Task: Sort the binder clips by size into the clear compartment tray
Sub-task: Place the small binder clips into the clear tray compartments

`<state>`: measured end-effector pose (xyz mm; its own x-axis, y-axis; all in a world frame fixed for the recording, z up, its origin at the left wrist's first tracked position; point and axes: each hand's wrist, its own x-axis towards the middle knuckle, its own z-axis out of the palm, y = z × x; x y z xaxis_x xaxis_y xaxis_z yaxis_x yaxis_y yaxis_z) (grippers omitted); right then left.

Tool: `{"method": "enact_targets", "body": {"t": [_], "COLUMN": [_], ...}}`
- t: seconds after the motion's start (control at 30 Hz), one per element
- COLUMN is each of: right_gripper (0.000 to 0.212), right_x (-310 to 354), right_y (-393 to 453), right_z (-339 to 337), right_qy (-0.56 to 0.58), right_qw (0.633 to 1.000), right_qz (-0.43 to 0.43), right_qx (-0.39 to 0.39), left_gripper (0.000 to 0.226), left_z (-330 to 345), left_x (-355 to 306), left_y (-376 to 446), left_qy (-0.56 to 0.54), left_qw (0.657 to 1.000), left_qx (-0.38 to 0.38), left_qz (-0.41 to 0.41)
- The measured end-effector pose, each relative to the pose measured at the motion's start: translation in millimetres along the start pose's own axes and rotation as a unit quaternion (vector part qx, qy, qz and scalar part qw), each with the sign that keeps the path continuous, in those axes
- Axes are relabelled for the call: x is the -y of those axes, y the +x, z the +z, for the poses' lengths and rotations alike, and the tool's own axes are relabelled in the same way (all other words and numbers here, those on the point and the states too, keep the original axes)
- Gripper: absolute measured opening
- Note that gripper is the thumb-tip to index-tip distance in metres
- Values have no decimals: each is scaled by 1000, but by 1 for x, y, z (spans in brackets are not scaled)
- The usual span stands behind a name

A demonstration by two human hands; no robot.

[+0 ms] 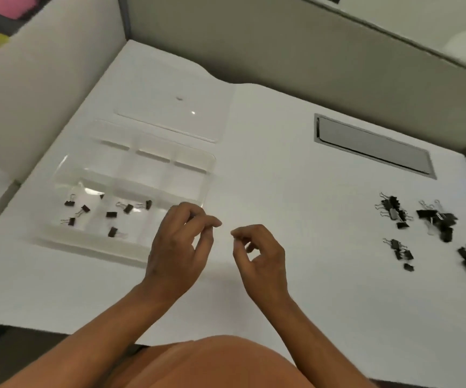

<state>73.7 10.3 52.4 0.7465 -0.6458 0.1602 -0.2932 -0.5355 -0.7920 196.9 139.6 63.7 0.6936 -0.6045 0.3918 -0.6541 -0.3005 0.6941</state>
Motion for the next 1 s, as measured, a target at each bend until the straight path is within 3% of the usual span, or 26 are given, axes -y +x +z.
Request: {"method": "enact_targets", "body": {"t": [0.2, 0.47, 0.67, 0.77, 0.9, 1.0], "right_gripper": [24, 26, 25, 30, 54, 53], "right_x": [-65, -179, -271, -305, -329, -336], "right_y": [-23, -55, -66, -59, -39, -26], "right_z": [-68, -185, -272, -299, -310, -308], "right_qy": [41, 62, -8, -48, -103, -136], "right_qw": [989, 952, 927, 927, 939, 941], "right_qz": [115, 215, 261, 260, 251, 228], "right_qx": [-88, -207, -269, -265, -213, -209], "left_gripper": [23, 23, 24, 32, 51, 49], "left_z": [88, 224, 330, 378, 426, 448], "left_x": [-58, -146, -200, -221, -238, -228], "left_y": [3, -9, 1, 13, 33, 47], "left_qy": [0, 4, -4, 14, 65, 122], "left_qw": [989, 956, 925, 919, 919, 907], "left_qx": [119, 277, 360, 366, 358, 355], "left_qz": [87, 98, 120, 144, 151, 192]}}
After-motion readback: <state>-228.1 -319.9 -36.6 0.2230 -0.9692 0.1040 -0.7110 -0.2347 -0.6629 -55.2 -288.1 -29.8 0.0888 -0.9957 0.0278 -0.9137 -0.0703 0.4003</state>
